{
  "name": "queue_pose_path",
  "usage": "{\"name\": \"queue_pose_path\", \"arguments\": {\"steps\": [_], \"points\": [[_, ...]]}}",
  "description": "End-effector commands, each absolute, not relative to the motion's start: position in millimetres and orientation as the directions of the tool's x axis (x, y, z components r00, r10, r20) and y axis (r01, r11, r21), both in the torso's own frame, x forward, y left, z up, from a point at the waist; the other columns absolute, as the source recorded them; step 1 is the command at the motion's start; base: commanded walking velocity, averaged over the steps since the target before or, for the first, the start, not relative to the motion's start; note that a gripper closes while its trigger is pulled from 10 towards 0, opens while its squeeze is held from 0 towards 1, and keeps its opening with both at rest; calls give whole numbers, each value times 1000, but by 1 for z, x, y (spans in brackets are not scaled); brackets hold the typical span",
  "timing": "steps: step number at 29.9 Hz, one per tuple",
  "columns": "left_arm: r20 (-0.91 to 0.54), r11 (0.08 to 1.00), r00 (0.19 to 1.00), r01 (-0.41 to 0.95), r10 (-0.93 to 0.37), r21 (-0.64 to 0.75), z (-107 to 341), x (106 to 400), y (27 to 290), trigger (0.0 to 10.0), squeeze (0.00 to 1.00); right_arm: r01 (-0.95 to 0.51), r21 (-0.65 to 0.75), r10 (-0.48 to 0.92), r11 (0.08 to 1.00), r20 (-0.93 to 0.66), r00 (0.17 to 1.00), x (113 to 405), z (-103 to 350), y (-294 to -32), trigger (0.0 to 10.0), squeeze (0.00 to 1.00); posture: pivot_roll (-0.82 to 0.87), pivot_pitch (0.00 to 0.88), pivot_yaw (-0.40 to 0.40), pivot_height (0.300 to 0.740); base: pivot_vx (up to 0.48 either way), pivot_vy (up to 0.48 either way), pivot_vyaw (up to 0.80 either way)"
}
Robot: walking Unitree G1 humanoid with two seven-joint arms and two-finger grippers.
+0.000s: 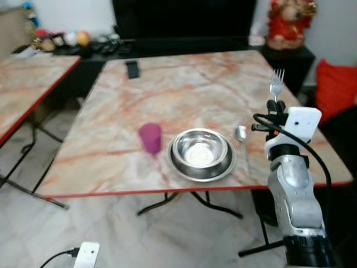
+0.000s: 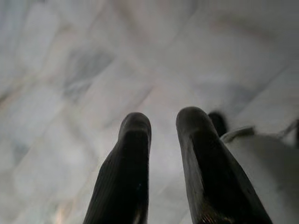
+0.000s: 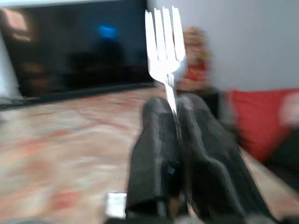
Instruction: Setting the table
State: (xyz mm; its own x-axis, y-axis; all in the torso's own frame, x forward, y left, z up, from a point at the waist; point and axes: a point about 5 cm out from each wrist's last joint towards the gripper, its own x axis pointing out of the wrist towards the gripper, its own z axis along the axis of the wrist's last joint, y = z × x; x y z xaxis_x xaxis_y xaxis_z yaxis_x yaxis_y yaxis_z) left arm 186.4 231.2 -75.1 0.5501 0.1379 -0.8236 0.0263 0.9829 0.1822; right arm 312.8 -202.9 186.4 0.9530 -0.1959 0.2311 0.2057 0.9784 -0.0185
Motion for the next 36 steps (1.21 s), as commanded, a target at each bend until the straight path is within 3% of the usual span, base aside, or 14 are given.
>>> {"name": "queue_pose_path", "arguments": {"steps": [1, 17, 36], "points": [[-843, 982, 517, 19, 153, 189, -79, 175, 239, 10000, 0, 167, -9, -160, 986, 241, 957, 315, 189, -189, 10000, 0, -91, 0, 33, 740, 0, 0, 0], [-844, 982, 515, 21, 149, 186, -79, 175, 239, 10000, 0, 177, -15, -167, 984, 259, 951, 321, 200, -196, 10000, 0, -93, 0, 34, 740, 0, 0, 0], [-847, 981, 509, 26, 154, 193, -79, 174, 239, 10000, 0, 189, -26, -176, 982, 267, 948, 321, 202, -200, 10000, 0, -90, 0, 27, 740, 278, 0, 0]]}}
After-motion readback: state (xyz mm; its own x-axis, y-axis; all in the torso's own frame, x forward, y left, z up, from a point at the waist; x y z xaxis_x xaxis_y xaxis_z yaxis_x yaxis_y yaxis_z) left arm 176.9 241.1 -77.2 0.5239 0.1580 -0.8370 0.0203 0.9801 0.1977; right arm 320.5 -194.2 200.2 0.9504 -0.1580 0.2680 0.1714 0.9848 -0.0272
